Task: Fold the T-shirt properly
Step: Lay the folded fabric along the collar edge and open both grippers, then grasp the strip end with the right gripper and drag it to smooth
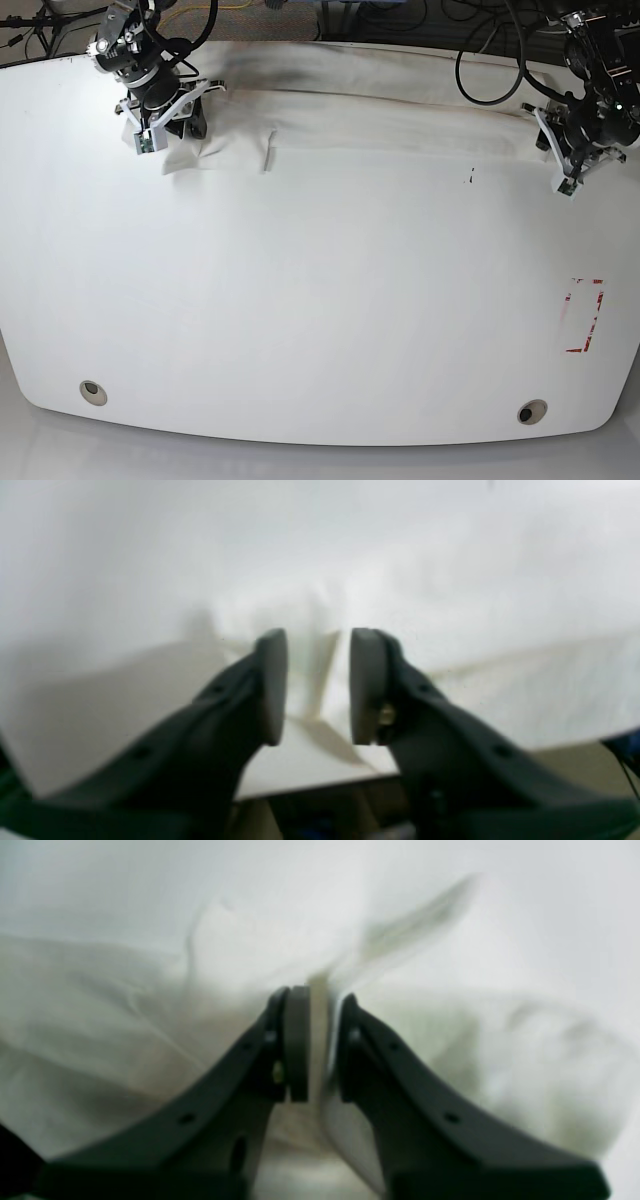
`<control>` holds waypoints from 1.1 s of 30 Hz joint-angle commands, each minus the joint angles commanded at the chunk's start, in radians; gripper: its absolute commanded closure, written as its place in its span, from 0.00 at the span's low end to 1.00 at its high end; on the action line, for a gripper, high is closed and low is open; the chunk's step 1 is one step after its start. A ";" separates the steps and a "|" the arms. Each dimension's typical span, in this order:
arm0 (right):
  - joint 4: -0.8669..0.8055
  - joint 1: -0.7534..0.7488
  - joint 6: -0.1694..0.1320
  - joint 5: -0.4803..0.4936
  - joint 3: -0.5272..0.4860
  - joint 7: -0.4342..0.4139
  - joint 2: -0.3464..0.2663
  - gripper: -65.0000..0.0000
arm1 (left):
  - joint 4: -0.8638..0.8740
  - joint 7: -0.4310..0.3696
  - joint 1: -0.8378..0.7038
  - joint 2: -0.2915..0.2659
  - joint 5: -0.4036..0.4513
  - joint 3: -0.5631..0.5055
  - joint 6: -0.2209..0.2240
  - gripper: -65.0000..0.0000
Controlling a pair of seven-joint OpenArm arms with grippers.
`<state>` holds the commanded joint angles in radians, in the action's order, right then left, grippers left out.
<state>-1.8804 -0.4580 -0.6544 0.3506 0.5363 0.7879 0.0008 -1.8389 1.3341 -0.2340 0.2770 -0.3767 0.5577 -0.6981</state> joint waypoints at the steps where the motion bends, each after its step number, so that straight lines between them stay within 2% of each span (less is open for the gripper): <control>1: 0.017 0.000 0.000 -0.009 0.000 -0.005 -0.008 0.88 | 0.015 -0.011 -0.005 0.002 0.000 0.011 0.000 0.77; 8: 0.081 -0.006 0.000 -0.104 0.006 -0.061 -0.020 0.88 | 0.141 -0.109 -0.048 0.074 0.000 0.026 0.000 0.76; 13: 0.057 -0.017 0.000 -0.170 0.020 -0.087 -0.032 0.88 | 0.195 -0.123 -0.055 0.117 -0.002 0.026 0.000 0.76; 19: -0.005 -0.023 0.000 -0.173 0.078 -0.086 -0.048 0.85 | 0.176 -0.121 -0.054 0.141 -0.009 0.026 0.000 0.73; 26: -0.107 -0.037 0.000 -0.172 0.077 -0.061 -0.043 0.65 | 0.008 -0.087 -0.052 0.135 -0.025 0.025 0.000 0.61; 30: -0.138 -0.037 0.000 -0.138 0.074 -0.054 -0.028 0.66 | -0.104 0.005 -0.052 0.091 -0.086 0.029 0.000 0.60; 33: -0.144 -0.038 -0.003 -0.086 0.074 -0.054 -0.017 0.67 | -0.140 0.034 -0.043 0.075 -0.118 0.038 0.000 0.60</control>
<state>-2.0246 -0.4964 -0.6575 0.2647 0.6099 0.7342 -0.0161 -1.9786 1.3679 -0.2770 0.3521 -0.4948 0.5961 -0.6981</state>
